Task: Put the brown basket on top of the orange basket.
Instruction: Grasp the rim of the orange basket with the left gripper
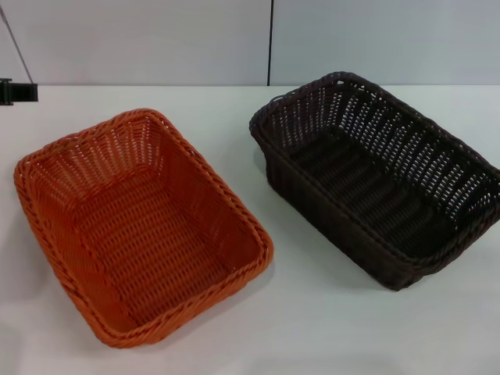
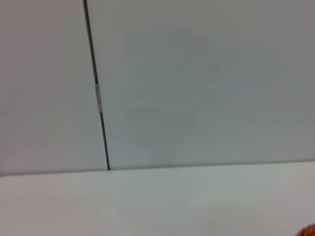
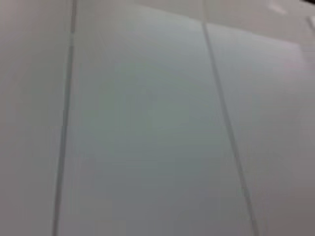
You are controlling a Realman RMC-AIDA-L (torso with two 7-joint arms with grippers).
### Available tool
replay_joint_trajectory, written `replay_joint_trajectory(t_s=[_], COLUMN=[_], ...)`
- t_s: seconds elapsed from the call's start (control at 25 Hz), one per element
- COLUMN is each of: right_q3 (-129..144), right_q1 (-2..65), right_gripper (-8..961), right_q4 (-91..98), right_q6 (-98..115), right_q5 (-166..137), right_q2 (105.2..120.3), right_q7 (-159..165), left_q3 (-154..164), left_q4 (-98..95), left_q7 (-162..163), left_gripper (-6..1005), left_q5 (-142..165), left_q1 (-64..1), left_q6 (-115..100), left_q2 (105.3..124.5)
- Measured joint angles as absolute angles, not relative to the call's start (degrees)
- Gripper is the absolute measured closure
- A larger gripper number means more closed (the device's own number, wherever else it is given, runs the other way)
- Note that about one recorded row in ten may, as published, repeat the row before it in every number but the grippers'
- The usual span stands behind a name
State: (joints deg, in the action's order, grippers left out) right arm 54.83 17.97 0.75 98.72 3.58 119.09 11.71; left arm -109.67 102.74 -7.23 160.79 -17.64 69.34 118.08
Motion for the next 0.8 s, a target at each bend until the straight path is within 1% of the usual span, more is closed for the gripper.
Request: replay_joint_trajectory(t_s=[0.12, 0.24, 0.8], right_q3=[53.4, 53.1, 52.3], right_q1=[17.8, 17.4, 17.3], right_gripper=[242, 242, 243], right_q4=[0.7, 0.8, 2.0], right_q6=[97.1, 94.7, 92.9], right_q5=[3.6, 3.6, 3.2], right_q2=[119.09, 119.09, 118.66], right_q7=[11.7, 11.7, 11.1], left_q3=[-108.7, -108.3, -102.0], left_q4=[105.4, 103.2, 96.5], left_q7=[-4.6, -3.1, 3.3], left_gripper=[161, 159, 163], left_q5=[160.7, 161.6, 165.5], left_q1=[-16.2, -16.7, -16.7], left_q6=[72.7, 77.6, 78.9], left_q2=[118.17, 118.12, 118.09])
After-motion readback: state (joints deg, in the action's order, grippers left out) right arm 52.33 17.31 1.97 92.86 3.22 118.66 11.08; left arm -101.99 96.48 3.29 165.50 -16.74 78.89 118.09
